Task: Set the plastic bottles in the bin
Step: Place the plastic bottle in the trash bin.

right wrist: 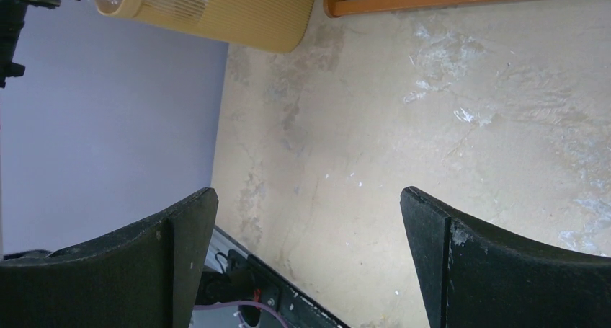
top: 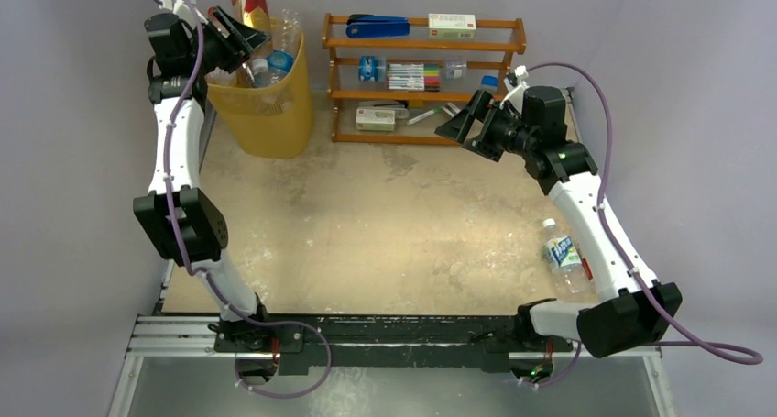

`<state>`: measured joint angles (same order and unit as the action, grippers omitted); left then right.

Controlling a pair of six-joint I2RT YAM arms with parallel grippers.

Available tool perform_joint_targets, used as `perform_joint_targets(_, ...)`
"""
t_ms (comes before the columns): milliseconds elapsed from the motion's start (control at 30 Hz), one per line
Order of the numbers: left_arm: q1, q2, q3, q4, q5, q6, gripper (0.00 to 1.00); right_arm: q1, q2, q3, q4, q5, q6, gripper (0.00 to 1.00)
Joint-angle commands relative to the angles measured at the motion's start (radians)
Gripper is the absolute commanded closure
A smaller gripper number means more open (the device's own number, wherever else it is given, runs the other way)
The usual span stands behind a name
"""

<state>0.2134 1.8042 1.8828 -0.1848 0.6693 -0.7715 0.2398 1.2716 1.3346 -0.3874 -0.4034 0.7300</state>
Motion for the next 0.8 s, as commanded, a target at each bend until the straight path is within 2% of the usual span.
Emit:
perform_joint_targets(0, 0.0, 0.052, 0.149, -0.149, -0.082, 0.149, 0.57, -0.004, -0.01, -0.005, 0.04, -0.034, -0.011, 0.0)
perform_joint_targets(300, 0.003, 0.141, 0.301, -0.366, -0.261, 0.33, 0.53, -0.005, 0.004, -0.015, 0.051, -0.049, -0.01, 0.0)
perform_joint_targets(500, 0.002, 0.138, 0.358, -0.461, -0.338, 0.394, 0.33, -0.005, 0.018, -0.012, 0.054, -0.056, -0.011, 0.0)
perform_joint_targets(767, 0.003, 0.108, 0.383, -0.478, -0.329, 0.385, 0.26, -0.005, 0.027, -0.006, 0.059, -0.063, -0.009, 0.0)
